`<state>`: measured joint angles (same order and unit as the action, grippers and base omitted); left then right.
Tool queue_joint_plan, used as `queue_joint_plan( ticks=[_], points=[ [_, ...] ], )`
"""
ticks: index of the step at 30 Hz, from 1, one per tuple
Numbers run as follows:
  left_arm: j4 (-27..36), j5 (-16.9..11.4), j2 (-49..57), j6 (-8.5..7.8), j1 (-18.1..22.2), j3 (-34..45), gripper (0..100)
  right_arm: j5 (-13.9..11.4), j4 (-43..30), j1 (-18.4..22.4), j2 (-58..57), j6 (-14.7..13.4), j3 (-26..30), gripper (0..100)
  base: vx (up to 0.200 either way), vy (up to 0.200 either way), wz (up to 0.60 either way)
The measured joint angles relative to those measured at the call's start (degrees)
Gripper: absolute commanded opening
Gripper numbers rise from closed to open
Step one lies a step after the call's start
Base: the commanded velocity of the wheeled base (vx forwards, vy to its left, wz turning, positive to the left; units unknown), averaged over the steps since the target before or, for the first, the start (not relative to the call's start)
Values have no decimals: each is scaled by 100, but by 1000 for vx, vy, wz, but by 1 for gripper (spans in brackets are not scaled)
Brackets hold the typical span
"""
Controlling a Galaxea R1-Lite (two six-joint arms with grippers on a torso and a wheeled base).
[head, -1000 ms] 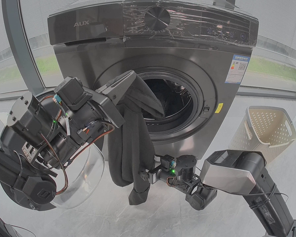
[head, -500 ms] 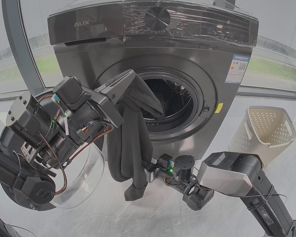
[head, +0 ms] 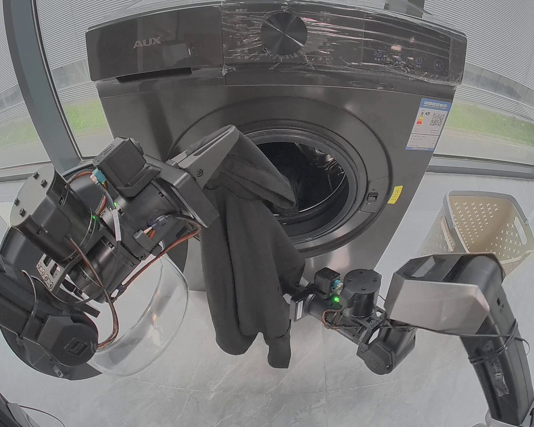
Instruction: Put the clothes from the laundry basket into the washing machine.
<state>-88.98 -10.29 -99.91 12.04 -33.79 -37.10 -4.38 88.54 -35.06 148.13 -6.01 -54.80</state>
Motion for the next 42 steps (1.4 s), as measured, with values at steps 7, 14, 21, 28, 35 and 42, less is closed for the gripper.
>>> queue_joint_plan(
  ticks=[7,14,21,28,35,42],
  points=[
    [0,-106,6,2,304,16,0,94,11,325,-857,66,1003,0,0,0,0],
    [-2,-312,17,-26,675,121,0,121,13,441,-1831,183,1985,0,0,0,0],
    [0,-660,0,-165,805,645,0,527,6,413,-2743,152,2699,0,0,0,0],
    [2,-816,-182,-597,753,1069,0,1039,-2,113,-3416,-145,2831,0,0,0,0],
    [0,-788,-363,-699,750,1072,0,1122,-29,138,-3639,-193,2767,0,0,0,0],
    [0,-758,-413,-696,861,934,0,1129,-49,328,-3691,-226,2736,0,0,0,0]
  ],
)
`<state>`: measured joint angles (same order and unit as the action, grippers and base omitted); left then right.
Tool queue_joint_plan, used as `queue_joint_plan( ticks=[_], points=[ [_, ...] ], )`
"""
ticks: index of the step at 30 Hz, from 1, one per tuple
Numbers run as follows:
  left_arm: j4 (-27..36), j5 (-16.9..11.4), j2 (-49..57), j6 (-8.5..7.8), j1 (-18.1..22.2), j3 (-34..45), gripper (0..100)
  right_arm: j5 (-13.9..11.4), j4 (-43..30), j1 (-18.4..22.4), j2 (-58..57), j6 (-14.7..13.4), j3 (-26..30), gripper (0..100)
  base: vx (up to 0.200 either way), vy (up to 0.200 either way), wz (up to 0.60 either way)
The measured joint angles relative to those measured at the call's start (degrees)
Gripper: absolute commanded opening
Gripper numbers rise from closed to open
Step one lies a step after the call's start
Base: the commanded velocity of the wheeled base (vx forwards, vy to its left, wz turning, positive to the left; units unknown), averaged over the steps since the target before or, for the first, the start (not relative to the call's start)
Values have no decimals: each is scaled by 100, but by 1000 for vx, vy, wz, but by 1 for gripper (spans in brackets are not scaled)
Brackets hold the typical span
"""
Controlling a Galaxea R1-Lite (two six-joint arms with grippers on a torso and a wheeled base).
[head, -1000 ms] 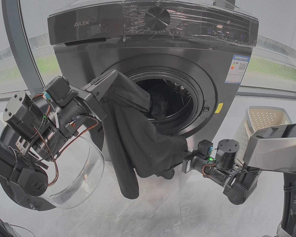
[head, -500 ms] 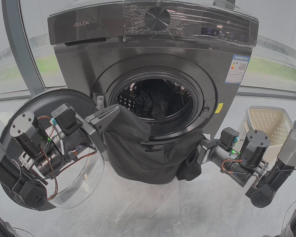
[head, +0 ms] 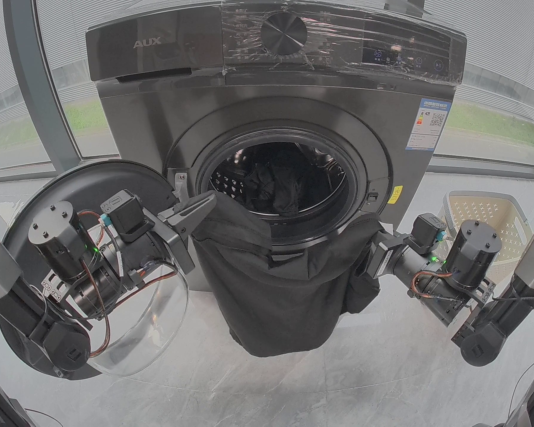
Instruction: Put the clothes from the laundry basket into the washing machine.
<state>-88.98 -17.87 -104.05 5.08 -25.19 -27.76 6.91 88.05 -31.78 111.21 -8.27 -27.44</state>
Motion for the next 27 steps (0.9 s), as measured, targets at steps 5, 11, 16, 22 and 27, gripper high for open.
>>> queue_joint_plan(
  ticks=[5,11,16,22,27],
  points=[
    [0,4,-13,0,110,-51,0,11,-30,218,-24,0,-59,0,0,0,0],
    [0,6,-28,13,234,-179,0,6,-61,546,-85,15,-67,0,0,0,0],
    [0,99,-48,28,315,-339,0,4,-105,708,-154,35,-72,0,0,0,0],
    [0,349,-100,71,377,-584,0,4,-115,773,-232,44,-108,0,0,0,0],
    [0,472,-113,96,383,-768,0,1,-126,847,-256,55,-144,0,0,0,0]
  ],
)
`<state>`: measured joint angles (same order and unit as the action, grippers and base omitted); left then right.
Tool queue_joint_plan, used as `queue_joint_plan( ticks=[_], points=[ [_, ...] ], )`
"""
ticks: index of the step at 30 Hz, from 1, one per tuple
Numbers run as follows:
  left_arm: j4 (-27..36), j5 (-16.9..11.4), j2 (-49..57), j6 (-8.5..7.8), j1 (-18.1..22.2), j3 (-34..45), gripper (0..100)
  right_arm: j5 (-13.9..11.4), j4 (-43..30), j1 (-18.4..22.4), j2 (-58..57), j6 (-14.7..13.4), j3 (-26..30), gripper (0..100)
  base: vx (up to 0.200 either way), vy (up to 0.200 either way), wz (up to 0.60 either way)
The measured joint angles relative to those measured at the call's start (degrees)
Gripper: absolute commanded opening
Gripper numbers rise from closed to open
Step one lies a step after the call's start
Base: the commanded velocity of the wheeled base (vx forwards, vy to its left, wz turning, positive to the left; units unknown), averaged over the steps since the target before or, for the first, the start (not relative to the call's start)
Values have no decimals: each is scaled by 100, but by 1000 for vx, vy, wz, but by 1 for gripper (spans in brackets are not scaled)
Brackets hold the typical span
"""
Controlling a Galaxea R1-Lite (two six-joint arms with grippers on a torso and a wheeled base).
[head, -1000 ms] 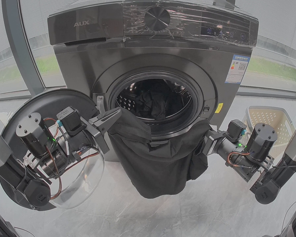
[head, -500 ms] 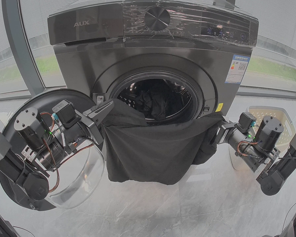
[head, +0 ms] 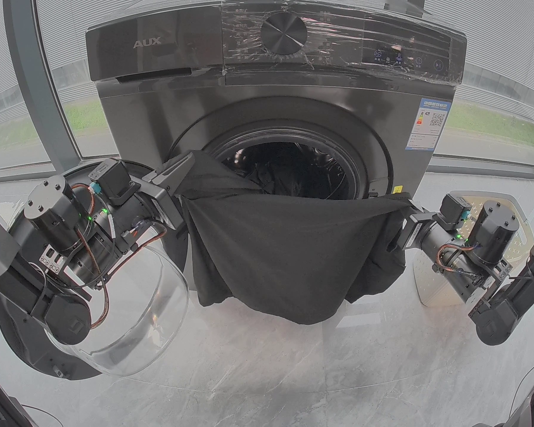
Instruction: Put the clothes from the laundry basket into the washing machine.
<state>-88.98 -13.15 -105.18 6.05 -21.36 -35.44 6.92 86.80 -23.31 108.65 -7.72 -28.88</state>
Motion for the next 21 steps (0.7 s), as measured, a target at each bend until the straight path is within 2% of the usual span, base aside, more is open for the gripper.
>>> queue_joint_plan(
  ticks=[10,21],
  points=[
    [0,49,22,9,37,-144,0,2,-9,116,-94,22,-141,0,0,0,0],
    [0,49,68,7,41,-124,0,2,-11,71,-174,17,-273,0,0,0,0]
  ],
)
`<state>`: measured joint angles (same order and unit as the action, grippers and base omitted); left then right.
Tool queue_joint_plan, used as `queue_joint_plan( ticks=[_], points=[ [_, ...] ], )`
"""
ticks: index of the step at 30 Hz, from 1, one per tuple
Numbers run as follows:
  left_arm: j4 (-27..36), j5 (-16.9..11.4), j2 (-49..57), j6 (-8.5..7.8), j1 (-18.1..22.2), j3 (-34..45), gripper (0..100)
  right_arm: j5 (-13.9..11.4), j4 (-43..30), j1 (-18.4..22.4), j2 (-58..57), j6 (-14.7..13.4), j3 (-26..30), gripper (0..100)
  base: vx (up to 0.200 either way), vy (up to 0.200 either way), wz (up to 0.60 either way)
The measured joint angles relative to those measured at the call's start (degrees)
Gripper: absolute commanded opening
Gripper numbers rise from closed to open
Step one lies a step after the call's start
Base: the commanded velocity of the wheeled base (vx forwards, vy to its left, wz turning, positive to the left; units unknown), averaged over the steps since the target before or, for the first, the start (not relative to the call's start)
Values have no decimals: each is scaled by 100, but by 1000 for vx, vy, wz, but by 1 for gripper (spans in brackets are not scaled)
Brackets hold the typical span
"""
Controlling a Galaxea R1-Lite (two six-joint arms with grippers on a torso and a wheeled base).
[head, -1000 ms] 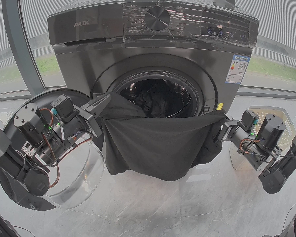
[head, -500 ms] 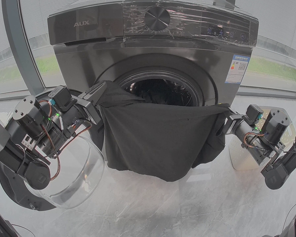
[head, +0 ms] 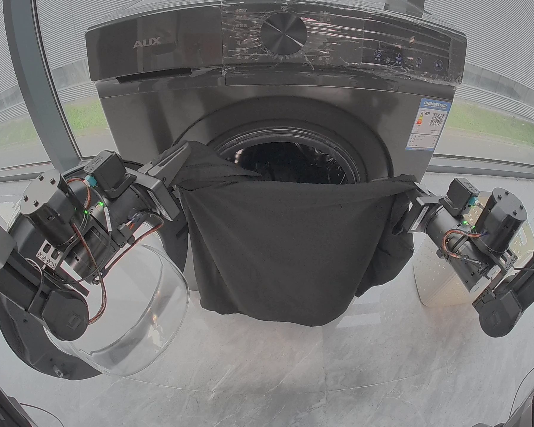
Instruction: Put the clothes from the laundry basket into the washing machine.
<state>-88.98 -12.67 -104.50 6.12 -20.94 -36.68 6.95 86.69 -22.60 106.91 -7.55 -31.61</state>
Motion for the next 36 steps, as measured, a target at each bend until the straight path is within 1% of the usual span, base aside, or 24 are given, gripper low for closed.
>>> queue_joint_plan(
  ticks=[18,19,23,26,30,36],
  points=[
    [-4,-20,26,4,-5,113,0,0,22,-135,0,-17,-110,0,0,0,0],
    [0,-24,28,1,-6,138,100,0,24,-171,0,-22,-110,0,0,0,0],
    [-2,-88,23,-27,-59,355,100,0,29,-383,9,-48,-102,0,0,0,0],
    [-2,-165,-10,-32,-173,538,100,0,38,-639,37,-68,-89,0,0,0,0],
    [0,-191,-217,-77,-430,739,100,11,54,-925,111,-121,-74,0,0,0,0],
    [5,-187,-691,-115,-824,846,100,154,60,-1237,180,-178,-91,0,0,0,0]
  ],
)
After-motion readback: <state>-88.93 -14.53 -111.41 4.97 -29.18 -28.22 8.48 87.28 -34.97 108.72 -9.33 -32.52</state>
